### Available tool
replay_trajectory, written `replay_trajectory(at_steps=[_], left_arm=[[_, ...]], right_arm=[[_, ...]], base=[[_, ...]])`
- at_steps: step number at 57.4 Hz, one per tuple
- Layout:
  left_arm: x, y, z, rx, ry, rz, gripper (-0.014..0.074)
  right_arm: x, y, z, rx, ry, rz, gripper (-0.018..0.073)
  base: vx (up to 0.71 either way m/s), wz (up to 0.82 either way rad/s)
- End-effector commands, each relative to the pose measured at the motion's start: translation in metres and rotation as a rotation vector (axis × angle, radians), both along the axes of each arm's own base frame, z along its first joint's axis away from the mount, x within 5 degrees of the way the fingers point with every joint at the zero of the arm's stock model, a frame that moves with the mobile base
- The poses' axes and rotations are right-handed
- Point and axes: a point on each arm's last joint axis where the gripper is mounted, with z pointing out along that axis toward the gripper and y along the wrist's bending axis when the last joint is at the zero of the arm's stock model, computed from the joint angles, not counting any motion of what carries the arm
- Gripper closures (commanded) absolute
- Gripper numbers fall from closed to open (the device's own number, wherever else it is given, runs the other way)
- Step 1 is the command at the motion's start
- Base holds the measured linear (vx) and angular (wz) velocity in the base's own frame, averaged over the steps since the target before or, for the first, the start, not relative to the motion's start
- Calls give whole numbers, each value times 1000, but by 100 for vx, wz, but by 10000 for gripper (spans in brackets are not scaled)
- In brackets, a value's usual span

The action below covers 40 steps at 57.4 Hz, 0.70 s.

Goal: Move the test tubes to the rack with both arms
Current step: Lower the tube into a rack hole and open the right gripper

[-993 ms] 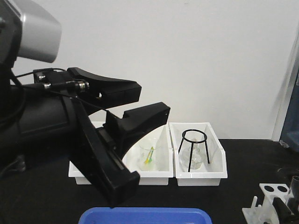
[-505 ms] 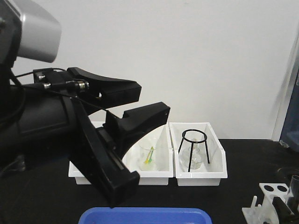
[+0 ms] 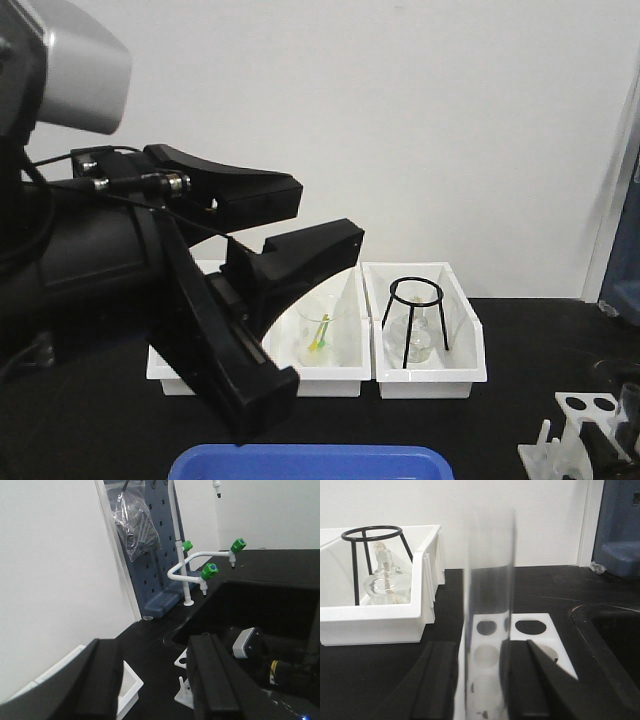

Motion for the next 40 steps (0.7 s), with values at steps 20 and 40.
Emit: replay_trajectory(at_steps=[20, 40], left_arm=[[-6, 9, 24, -118, -74, 7, 186], [-6, 9, 24, -121, -70, 6, 186]], right_arm=[[1, -7, 11, -3, -103, -65, 130], [-5, -6, 47, -23, -241, -63, 130]], base=[[0, 0], [0, 0]])
